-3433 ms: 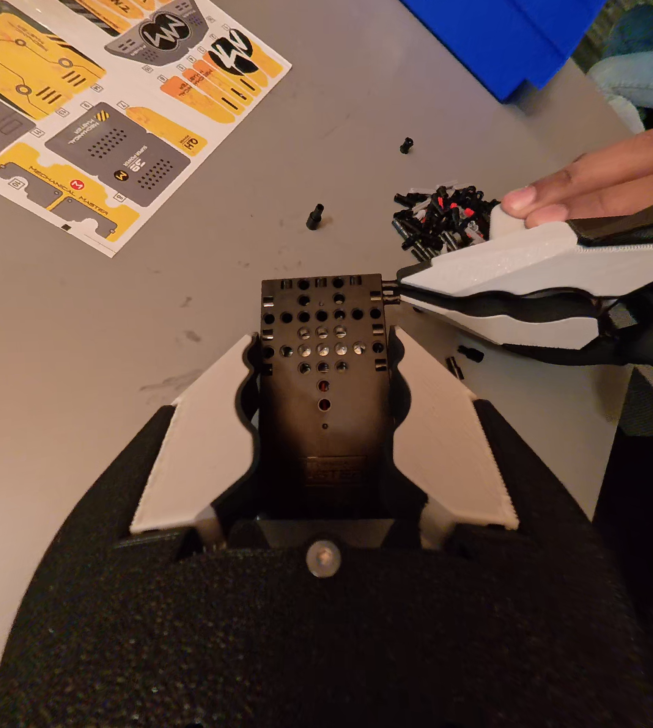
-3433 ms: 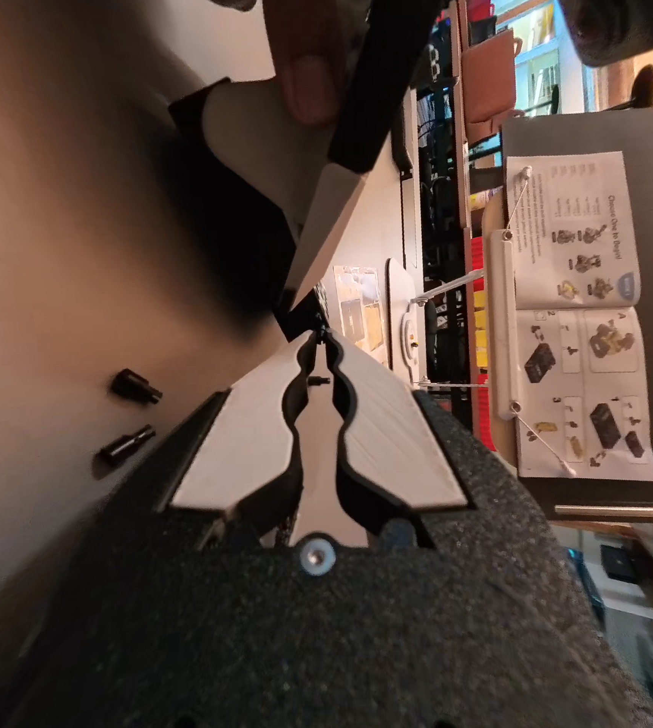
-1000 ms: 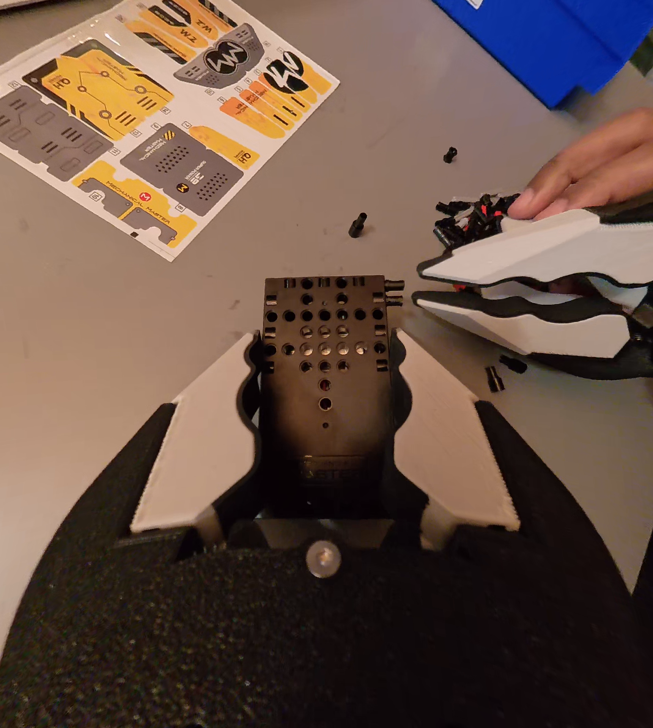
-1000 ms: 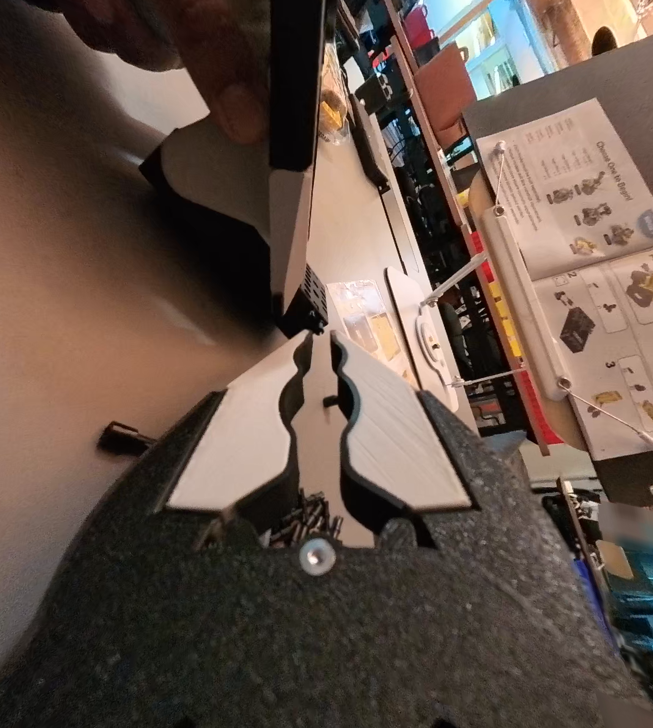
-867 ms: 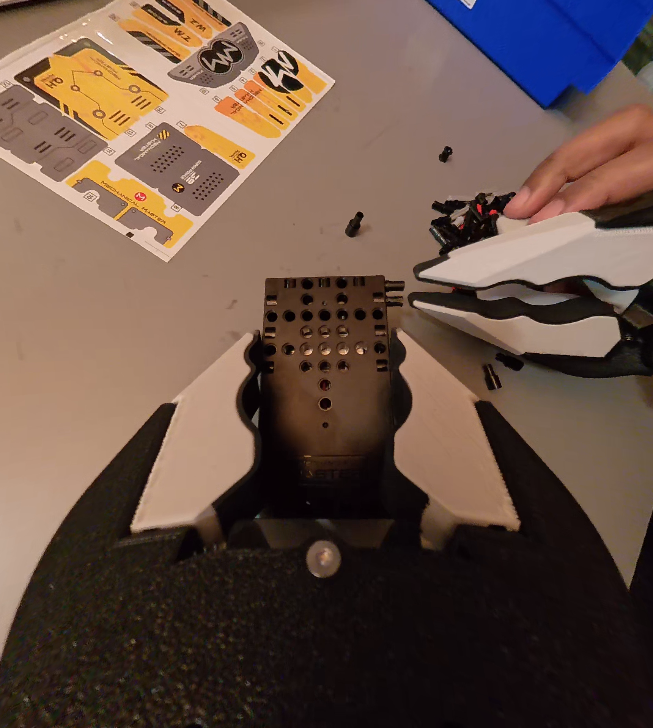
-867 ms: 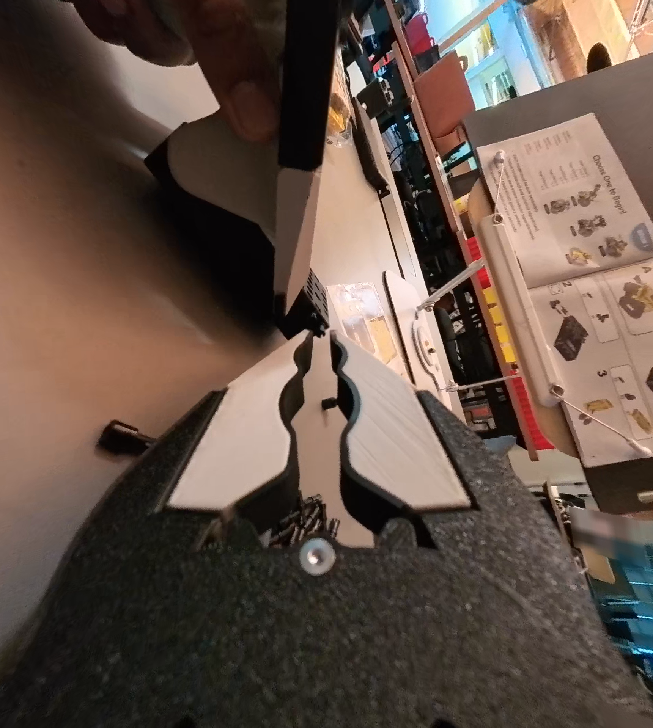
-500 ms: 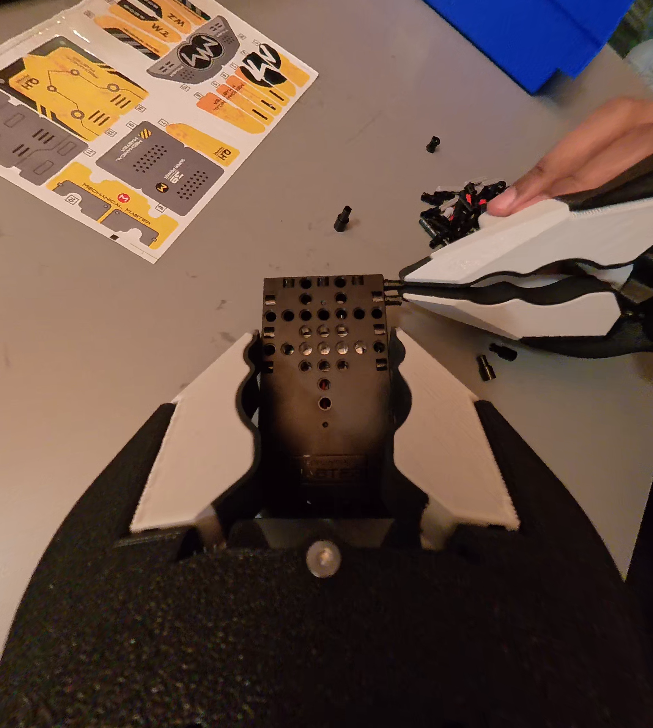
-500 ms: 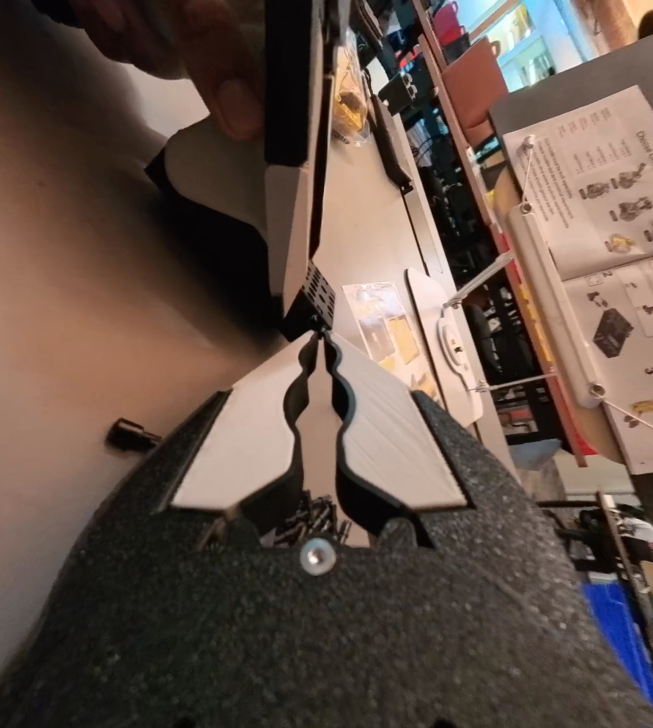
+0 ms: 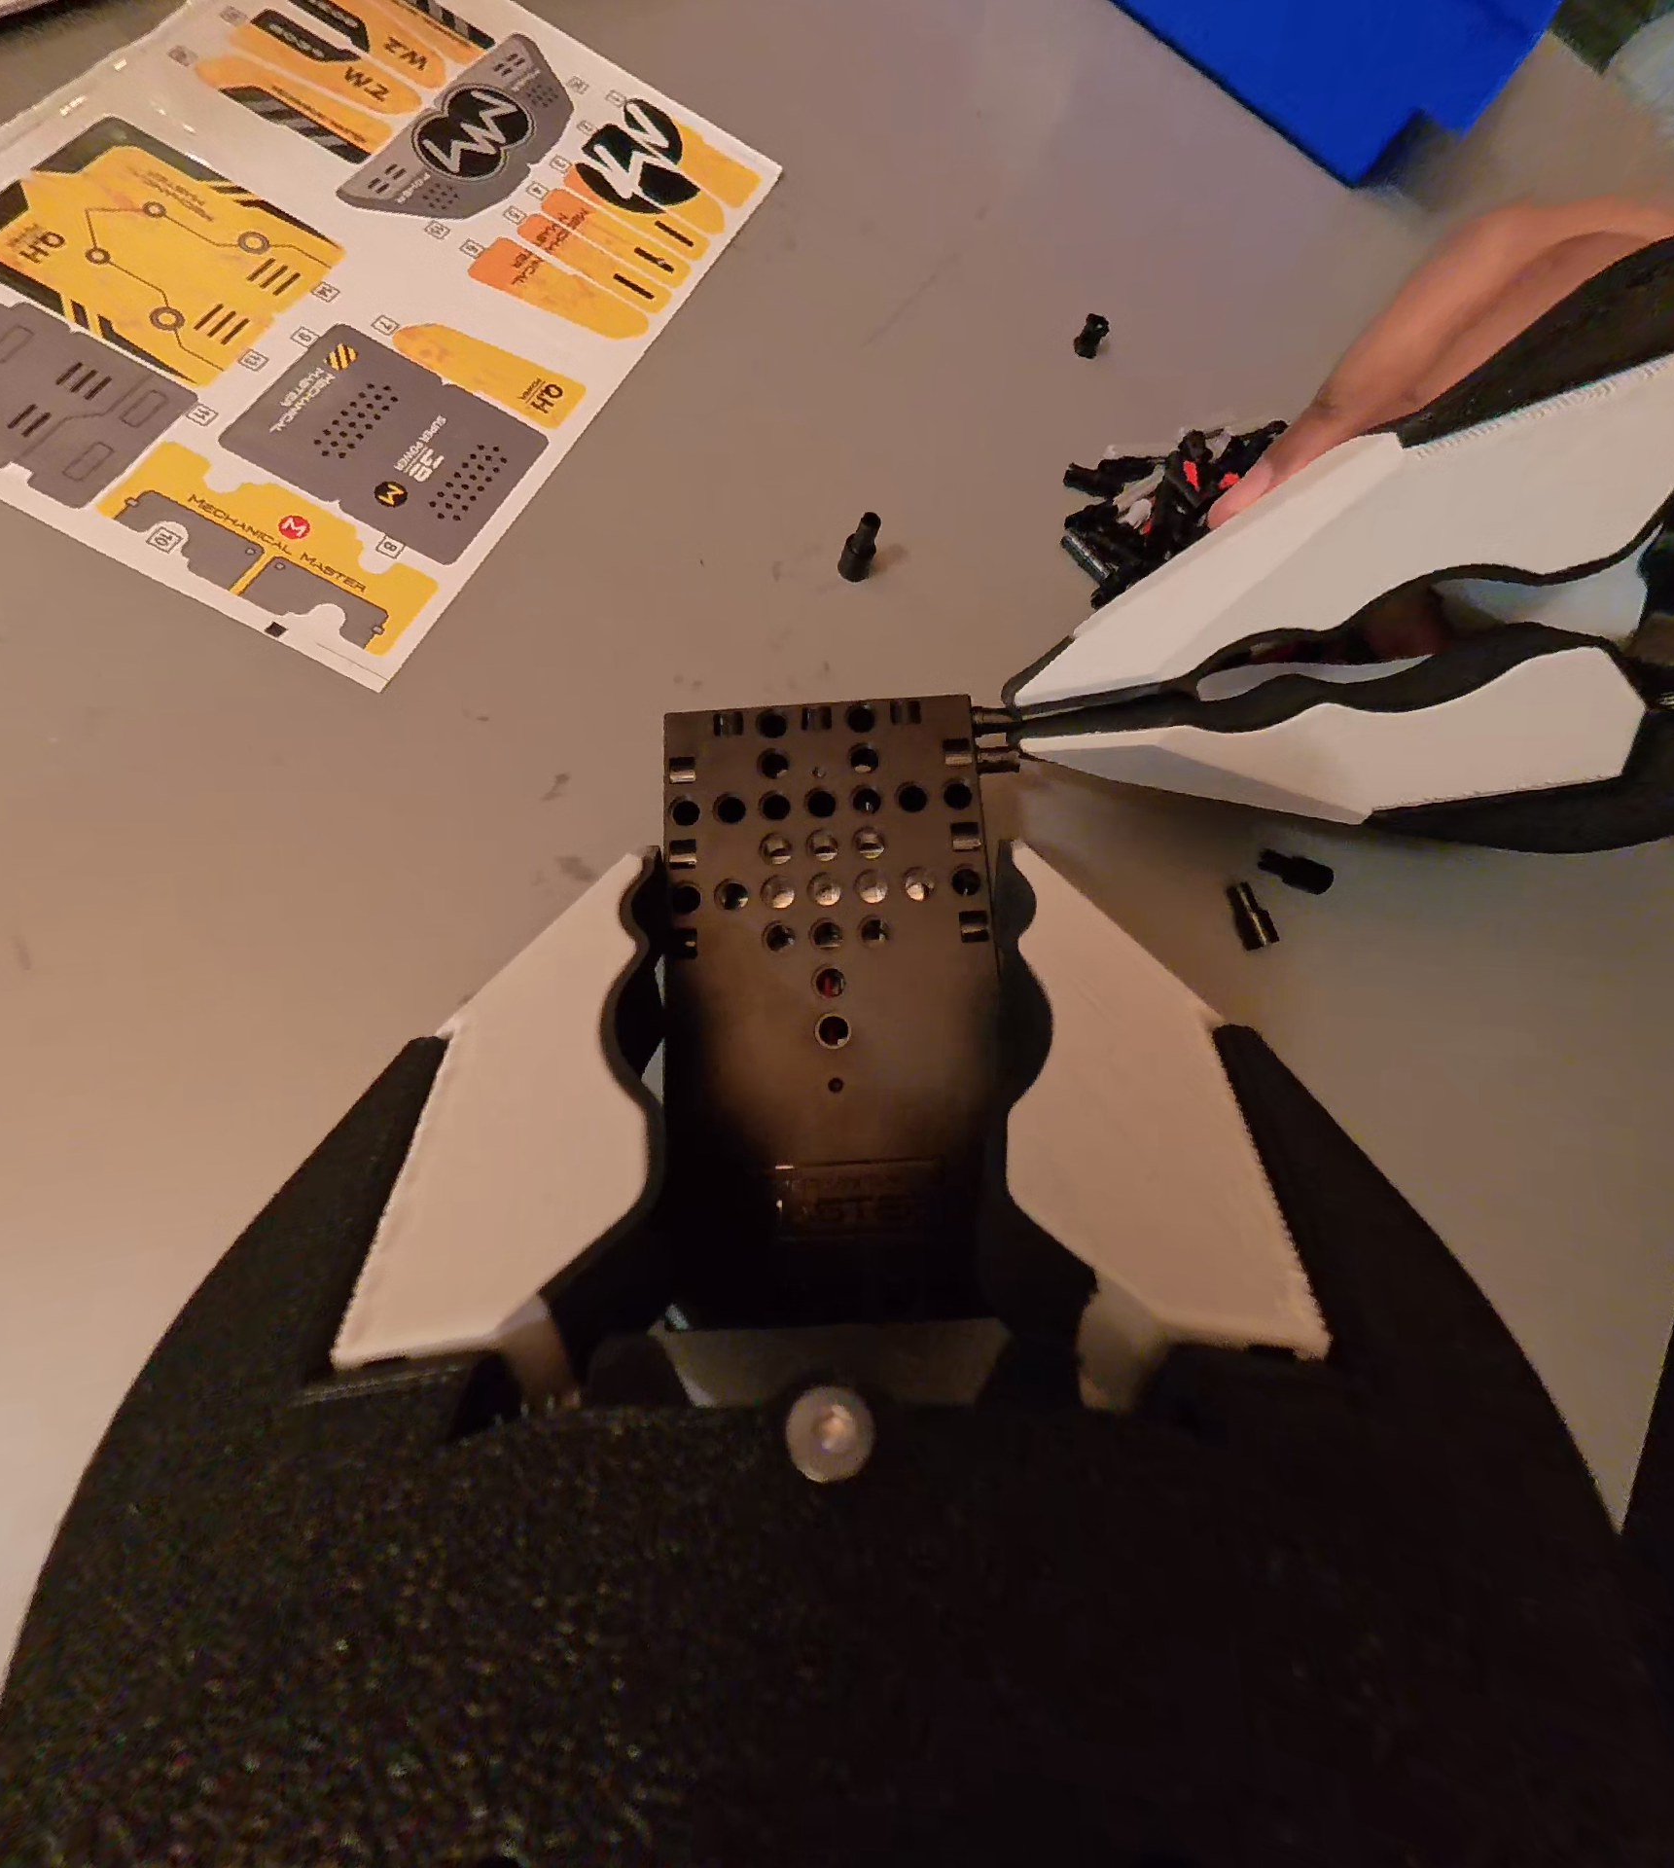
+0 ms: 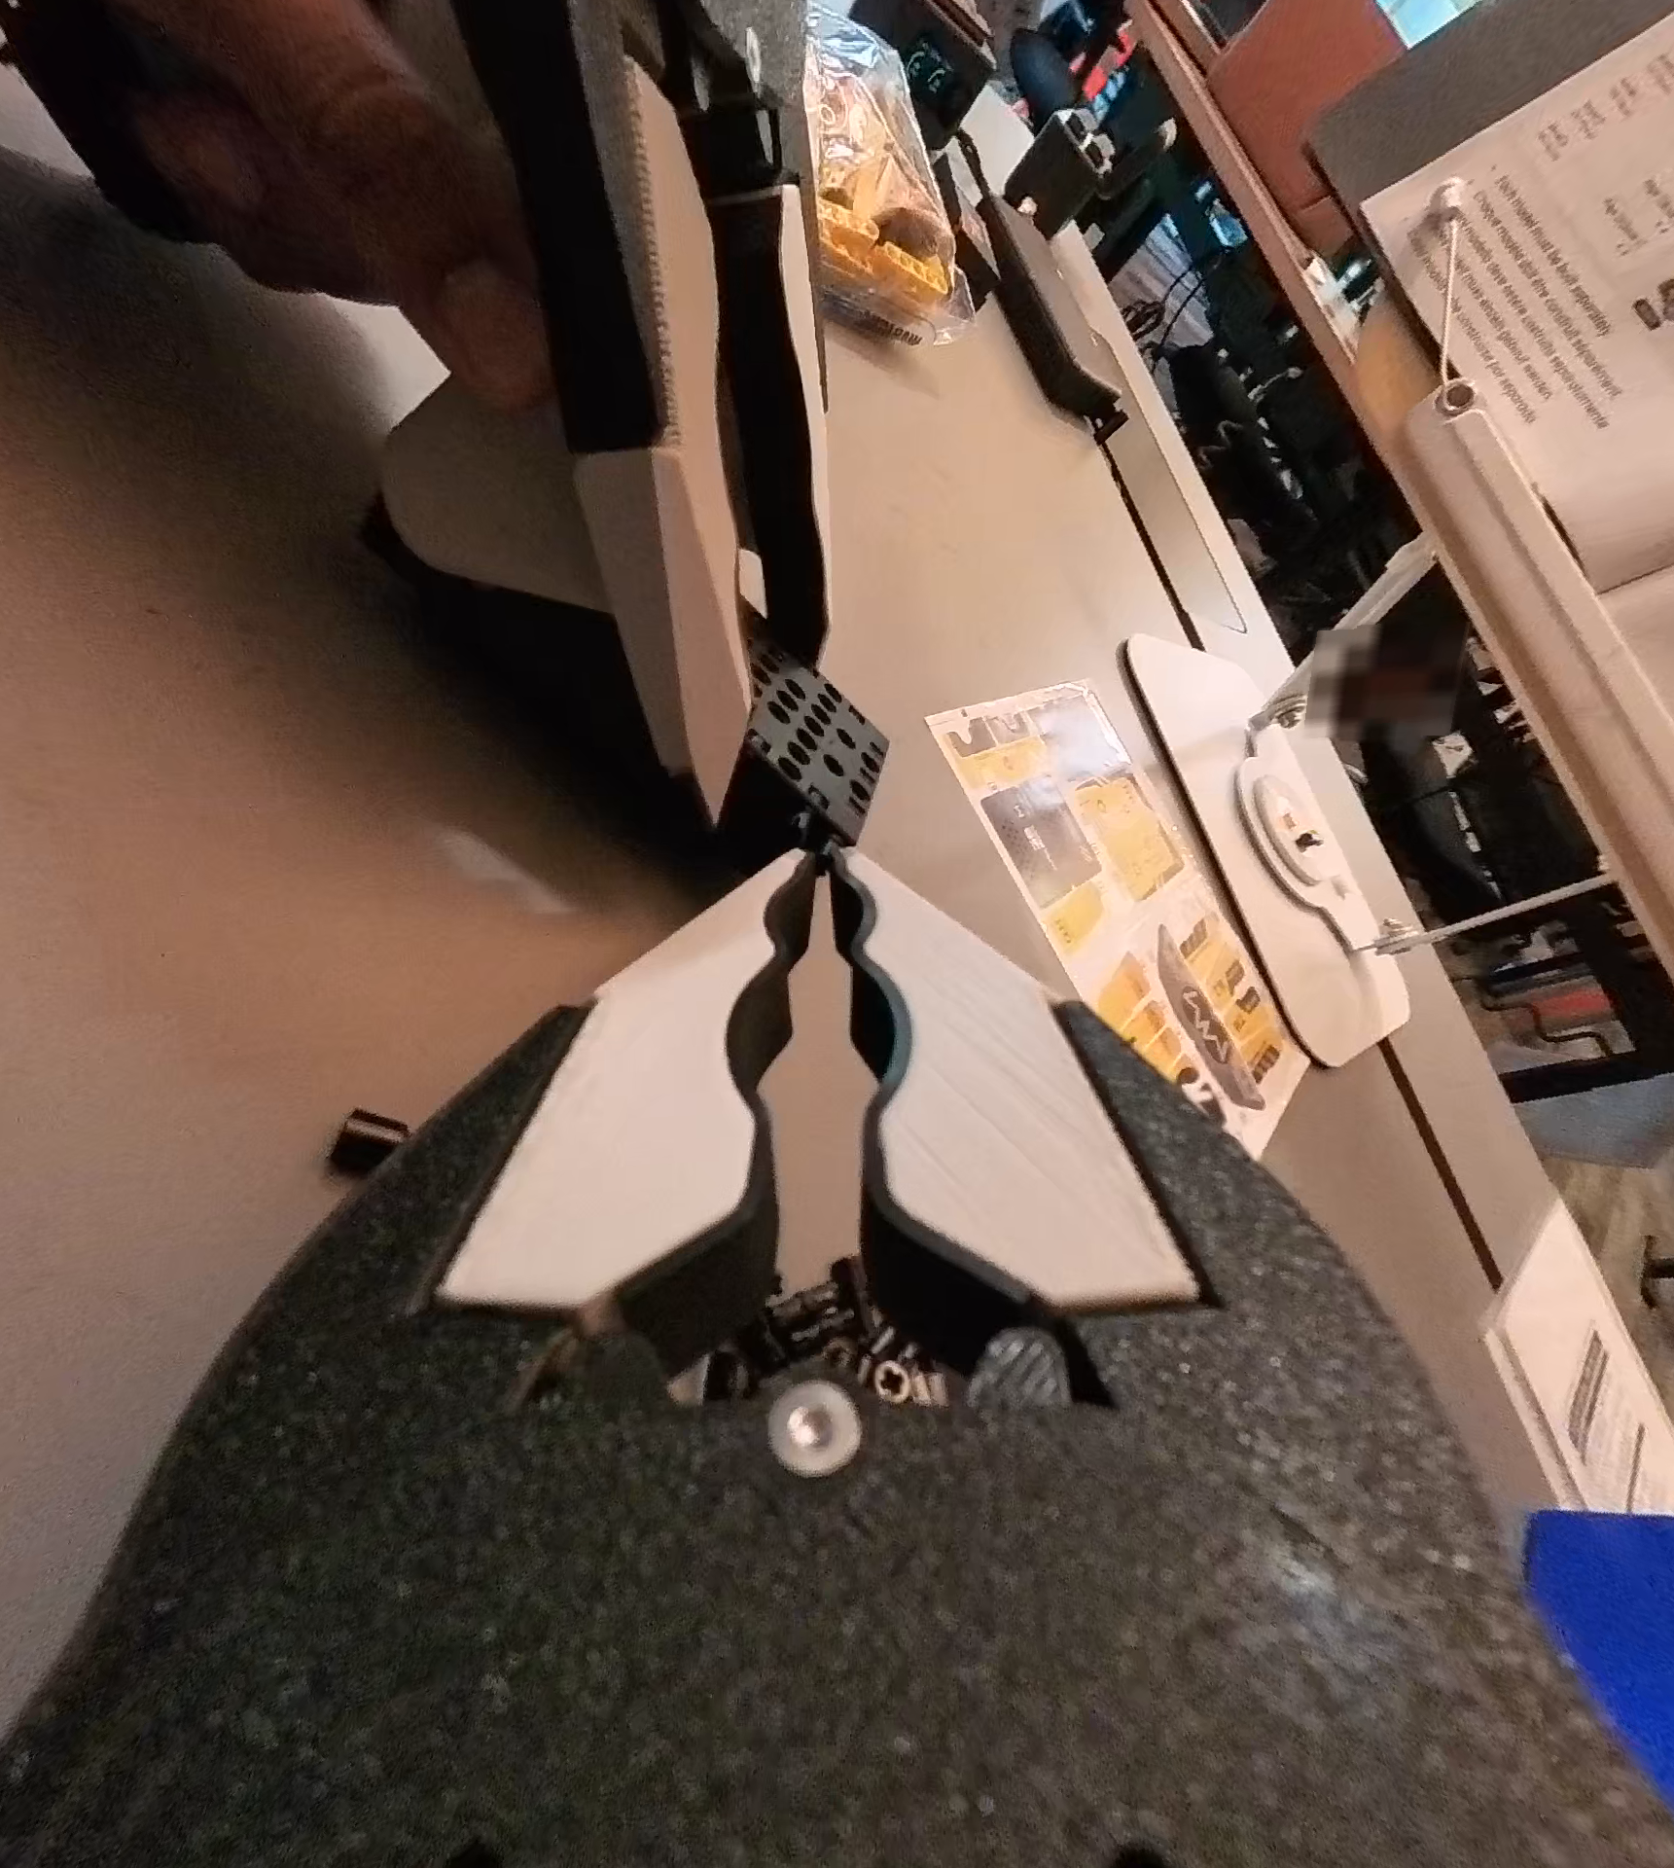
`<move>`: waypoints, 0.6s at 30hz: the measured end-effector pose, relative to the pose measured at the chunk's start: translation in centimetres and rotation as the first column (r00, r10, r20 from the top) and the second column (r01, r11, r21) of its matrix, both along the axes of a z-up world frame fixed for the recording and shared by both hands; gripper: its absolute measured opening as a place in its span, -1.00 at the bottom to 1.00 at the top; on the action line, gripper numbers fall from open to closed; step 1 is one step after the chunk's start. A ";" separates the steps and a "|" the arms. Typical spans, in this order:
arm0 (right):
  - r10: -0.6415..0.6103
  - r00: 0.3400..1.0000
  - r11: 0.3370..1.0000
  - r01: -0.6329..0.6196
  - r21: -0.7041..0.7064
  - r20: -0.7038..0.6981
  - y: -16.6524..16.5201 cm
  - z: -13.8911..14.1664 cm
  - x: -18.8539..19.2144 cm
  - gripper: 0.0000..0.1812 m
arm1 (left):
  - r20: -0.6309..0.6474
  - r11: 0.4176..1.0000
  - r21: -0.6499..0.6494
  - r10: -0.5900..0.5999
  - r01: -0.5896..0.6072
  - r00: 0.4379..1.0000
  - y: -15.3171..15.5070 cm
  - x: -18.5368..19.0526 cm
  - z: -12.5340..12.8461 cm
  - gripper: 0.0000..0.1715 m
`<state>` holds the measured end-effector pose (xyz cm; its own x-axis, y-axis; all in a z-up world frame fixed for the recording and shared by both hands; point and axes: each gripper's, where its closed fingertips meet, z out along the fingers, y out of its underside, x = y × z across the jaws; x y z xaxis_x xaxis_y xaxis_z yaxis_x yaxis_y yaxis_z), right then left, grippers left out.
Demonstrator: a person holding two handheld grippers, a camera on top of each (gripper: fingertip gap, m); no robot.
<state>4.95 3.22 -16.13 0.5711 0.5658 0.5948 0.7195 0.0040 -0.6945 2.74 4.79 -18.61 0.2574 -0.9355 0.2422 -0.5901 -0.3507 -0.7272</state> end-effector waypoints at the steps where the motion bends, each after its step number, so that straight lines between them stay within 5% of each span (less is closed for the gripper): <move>1: 0.000 1.000 1.000 -0.001 -0.008 -0.006 0.0 0.0 0.0 -0.97 | -0.001 1.000 0.003 -0.002 0.002 1.000 0.0 0.0 0.0 -0.25; 7: -0.006 0.996 0.995 -0.002 -0.095 -0.090 -0.1 -0.3 0.0 -0.97 | -0.014 1.000 0.028 -0.014 0.014 1.000 0.0 0.0 -0.1 -0.25; 14: -0.039 0.997 0.996 0.044 -0.074 0.062 0.7 -1.8 1.3 -0.96 | -0.034 0.998 0.069 0.010 -0.008 0.999 0.2 0.2 0.1 -0.30; 18: -0.033 0.999 0.995 0.036 -0.096 0.034 0.8 -1.8 1.1 -0.96 | -0.001 0.999 0.046 0.016 -0.016 1.000 0.4 0.1 0.2 -0.30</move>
